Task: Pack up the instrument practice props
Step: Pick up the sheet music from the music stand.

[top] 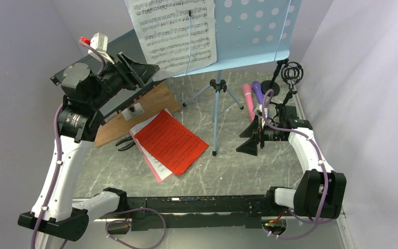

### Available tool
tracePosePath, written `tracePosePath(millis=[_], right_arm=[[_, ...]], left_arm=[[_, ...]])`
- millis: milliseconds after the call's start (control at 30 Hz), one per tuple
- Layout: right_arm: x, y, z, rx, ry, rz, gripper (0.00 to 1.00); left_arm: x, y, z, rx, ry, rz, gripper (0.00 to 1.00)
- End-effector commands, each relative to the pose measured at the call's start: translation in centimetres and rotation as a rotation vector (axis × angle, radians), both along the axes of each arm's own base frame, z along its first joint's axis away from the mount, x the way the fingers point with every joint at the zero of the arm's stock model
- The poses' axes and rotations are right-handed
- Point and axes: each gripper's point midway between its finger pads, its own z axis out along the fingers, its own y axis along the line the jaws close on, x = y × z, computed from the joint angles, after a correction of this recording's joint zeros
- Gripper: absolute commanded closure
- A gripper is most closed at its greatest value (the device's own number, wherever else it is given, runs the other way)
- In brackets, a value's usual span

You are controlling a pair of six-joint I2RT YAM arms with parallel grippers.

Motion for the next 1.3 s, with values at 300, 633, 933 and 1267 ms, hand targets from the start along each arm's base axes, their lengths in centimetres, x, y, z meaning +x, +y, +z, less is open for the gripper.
tracePosePath(millis=[300,633,933,1267], right_arm=[[0.8,0.1,1.4,0.008,-0.074,0.016,0.01],[0.8,0.1,1.3,0.007,-0.071,0.015,0.01],[0.8,0.1,1.3,0.005,-0.072,0.015,0.01],[0.8,0.1,1.3,0.006,-0.072,0.015,0.01]], left_arm=[[-2.5,-0.3,1.5,-0.026,-0.044,-0.068,0.47],[-2.8,-0.8,1.5,-0.032,-0.046,-0.105,0.47],[-2.7,-1.9,2.0,-0.041,-0.061,-0.171,0.59],[-1.0,-2.0,3.6,-0.004,-0.137,-0.152,0.51]])
